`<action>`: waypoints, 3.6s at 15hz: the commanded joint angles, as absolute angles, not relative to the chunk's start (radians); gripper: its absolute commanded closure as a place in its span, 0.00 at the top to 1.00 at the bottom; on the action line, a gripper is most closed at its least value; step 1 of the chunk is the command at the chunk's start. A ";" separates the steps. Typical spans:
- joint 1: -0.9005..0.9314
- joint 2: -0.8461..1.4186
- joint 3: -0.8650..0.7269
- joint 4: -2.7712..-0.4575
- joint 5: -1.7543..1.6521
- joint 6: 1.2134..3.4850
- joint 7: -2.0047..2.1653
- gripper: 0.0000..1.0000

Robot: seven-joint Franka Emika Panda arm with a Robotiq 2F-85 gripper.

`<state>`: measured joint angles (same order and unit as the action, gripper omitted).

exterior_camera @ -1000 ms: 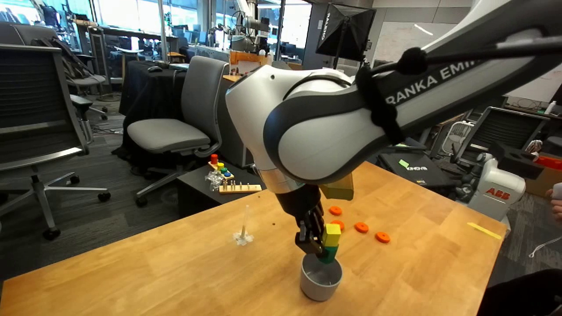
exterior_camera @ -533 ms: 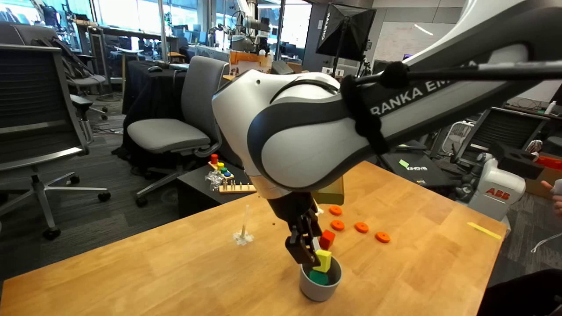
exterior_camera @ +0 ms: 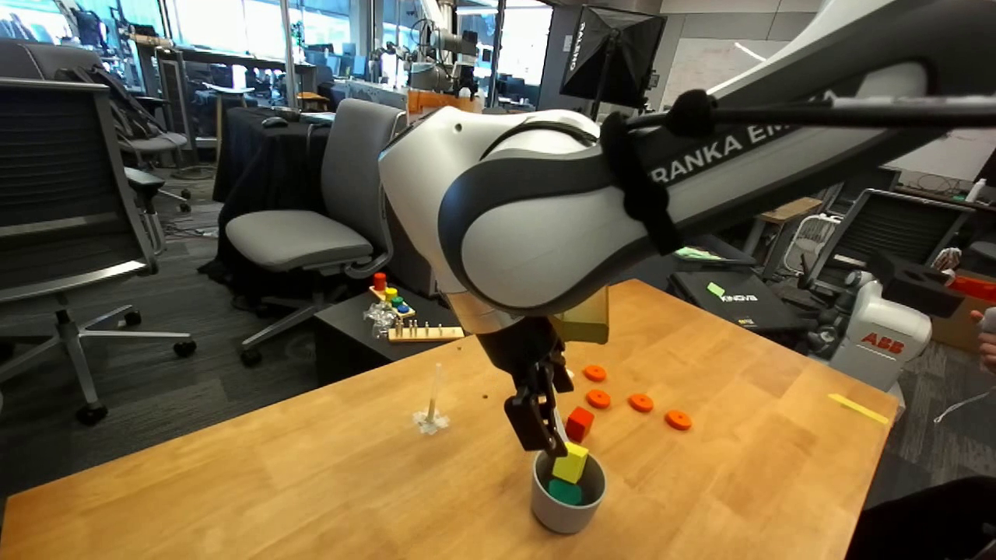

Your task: Put all the square toys into the grey jug.

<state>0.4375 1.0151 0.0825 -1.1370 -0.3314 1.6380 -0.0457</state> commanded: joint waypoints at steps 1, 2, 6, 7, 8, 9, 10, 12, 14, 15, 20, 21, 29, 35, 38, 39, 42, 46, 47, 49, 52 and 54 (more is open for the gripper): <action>0.425 0.965 0.043 -1.173 -0.345 1.611 -0.001 1.00; 0.414 0.952 0.034 -1.188 -0.341 1.617 0.006 1.00; 0.373 0.871 -0.014 -1.289 -0.341 1.638 0.042 1.00; 0.361 0.850 -0.024 -1.321 -0.342 1.643 0.044 1.00; 0.340 0.841 -0.013 -1.333 -0.357 1.632 0.046 1.00; 0.329 0.836 -0.017 -1.348 -0.363 1.631 0.044 1.00; 0.319 0.833 -0.017 -1.361 -0.373 1.635 0.041 1.00; 0.288 0.855 -0.008 -1.363 -0.364 1.659 0.040 1.00; 0.274 0.878 -0.007 -1.368 -0.356 1.706 0.072 1.00; 0.267 0.890 -0.004 -1.368 -0.349 1.735 0.080 1.00; 0.245 0.966 0.016 -1.333 -0.293 1.853 0.085 1.00; 0.246 0.979 0.019 -1.326 -0.286 1.868 0.082 1.00; 0.277 1.012 0.045 -1.313 -0.261 1.986 0.076 1.00; 0.269 1.018 0.054 -1.313 -0.237 1.991 0.062 1.00; 0.263 1.014 0.050 -1.326 -0.224 1.995 0.069 1.00; 0.259 1.015 0.049 -1.326 -0.221 1.996 0.068 1.00; 0.255 1.021 0.047 -1.319 -0.221 1.992 0.068 1.00; 0.245 1.033 0.047 -1.311 -0.218 1.993 0.063 0.68; 0.242 1.035 0.047 -1.311 -0.218 1.994 0.062 0.58; 0.238 1.038 0.047 -1.310 -0.216 1.994 0.061 0.42; 0.234 1.037 0.048 -1.312 -0.211 1.993 0.061 0.19; 0.234 1.025 0.047 -1.319 -0.206 1.991 0.064 0.13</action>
